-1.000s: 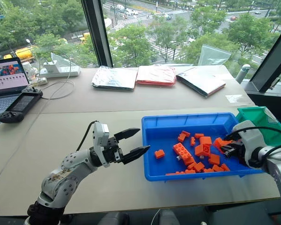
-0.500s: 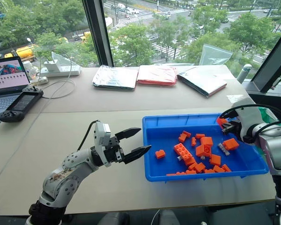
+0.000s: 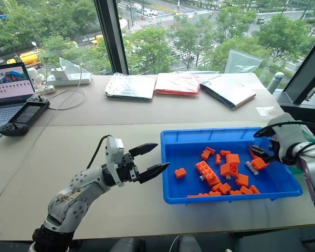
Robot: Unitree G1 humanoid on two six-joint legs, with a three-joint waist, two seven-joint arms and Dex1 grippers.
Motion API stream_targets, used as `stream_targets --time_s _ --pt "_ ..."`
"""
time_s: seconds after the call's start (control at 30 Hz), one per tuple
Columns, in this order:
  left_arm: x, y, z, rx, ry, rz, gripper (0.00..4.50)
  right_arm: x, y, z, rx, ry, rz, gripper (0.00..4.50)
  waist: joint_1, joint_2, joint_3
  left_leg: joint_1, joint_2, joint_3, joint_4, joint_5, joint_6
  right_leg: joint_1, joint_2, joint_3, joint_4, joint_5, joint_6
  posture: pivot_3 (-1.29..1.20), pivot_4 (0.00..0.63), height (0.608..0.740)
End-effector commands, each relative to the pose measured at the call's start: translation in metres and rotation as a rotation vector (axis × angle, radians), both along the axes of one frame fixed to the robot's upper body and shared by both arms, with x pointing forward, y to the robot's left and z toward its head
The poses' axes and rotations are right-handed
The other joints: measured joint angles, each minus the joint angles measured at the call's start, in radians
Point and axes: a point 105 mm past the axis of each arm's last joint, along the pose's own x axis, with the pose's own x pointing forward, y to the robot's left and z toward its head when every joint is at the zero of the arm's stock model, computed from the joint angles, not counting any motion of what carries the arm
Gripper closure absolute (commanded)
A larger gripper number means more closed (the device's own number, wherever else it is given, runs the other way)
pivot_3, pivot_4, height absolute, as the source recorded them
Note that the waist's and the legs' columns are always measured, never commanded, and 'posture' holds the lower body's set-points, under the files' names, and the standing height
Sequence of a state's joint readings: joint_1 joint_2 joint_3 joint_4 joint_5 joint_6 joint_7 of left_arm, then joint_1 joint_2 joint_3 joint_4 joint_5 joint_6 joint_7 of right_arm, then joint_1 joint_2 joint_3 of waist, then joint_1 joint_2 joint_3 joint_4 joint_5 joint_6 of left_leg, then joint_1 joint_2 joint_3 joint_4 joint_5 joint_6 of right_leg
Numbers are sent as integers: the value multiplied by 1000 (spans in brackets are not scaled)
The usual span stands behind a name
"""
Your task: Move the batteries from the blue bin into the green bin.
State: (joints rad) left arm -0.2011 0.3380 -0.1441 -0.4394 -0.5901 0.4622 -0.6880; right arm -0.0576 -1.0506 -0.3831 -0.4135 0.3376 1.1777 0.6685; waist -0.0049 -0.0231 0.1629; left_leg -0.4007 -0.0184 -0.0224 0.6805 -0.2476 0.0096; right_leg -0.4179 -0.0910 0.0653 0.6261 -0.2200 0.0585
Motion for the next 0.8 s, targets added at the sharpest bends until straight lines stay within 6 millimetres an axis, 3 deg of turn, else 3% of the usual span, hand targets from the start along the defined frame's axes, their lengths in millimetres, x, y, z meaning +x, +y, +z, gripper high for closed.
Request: stream_targets --time_s 0.03,0.23,0.67,0.77,0.8 --pt "-4 -2 8 -9 -33 -15 0 0 7 1 19 -19 10 8 -2 0 0 0 0 0 0 0 0 0 0 0 0 0 0 0 150 740" --pt "-3 -2 9 -10 -35 -14 0 11 1 -19 68 -30 -79 8 -2 0 0 0 0 0 0 0 0 0 0 0 0 0 0 0 150 740" --pt "-2 -2 9 -13 -34 -6 0 29 -13 -34 122 -67 -189 8 -4 0 0 0 0 0 0 0 0 0 0 0 0 0 0 0 150 740" --pt "-2 -2 10 -14 -33 -5 0 31 -7 -39 134 -53 -172 567 -6 0 0 0 0 0 0 0 0 0 0 0 0 0 0 0 150 740" --pt "-1 -2 10 -14 -32 -4 0 31 -5 -41 137 -51 -165 1013 -7 0 0 0 0 0 0 0 0 0 0 0 0 0 0 0 150 740"
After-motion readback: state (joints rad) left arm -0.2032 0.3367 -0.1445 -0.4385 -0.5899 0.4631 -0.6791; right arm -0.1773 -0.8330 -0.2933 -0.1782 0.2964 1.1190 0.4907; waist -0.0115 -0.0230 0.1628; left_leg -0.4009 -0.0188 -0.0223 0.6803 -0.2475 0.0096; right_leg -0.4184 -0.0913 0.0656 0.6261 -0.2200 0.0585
